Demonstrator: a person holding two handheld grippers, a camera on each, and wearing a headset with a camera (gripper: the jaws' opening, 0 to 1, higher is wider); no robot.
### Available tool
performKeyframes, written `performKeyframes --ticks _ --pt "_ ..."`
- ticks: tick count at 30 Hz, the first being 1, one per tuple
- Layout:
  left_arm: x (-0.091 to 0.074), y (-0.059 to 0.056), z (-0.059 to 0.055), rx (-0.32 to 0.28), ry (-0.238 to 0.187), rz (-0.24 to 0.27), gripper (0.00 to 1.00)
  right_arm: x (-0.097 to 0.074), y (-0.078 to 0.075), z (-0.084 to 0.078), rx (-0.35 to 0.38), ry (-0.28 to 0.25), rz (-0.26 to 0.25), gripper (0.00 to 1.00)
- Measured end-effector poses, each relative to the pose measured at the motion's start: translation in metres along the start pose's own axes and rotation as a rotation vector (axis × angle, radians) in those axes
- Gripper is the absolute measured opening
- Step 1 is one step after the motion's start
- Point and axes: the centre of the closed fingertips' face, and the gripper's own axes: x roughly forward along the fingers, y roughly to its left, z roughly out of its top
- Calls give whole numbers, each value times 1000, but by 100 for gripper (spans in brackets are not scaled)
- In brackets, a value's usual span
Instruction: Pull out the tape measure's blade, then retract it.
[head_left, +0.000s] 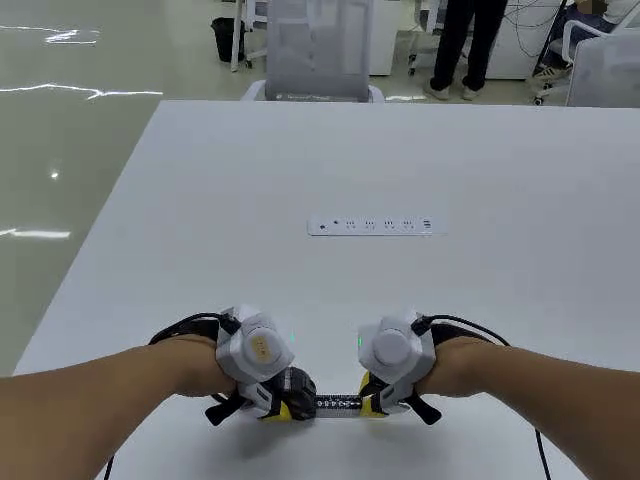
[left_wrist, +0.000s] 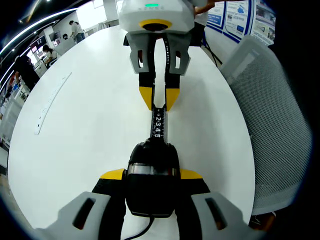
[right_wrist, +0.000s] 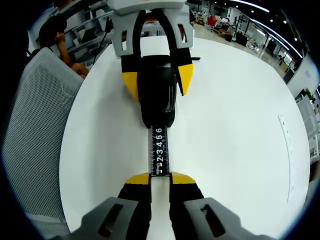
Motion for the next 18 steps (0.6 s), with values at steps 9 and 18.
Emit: performKeyframes --ticks 9,18 --pt "0 1 0 -5 2 2 33 -2 -1 -4 -1 4 1 11" --pt "0 1 0 -6 2 3 33 -7 -1 -10 3 13 1 11"
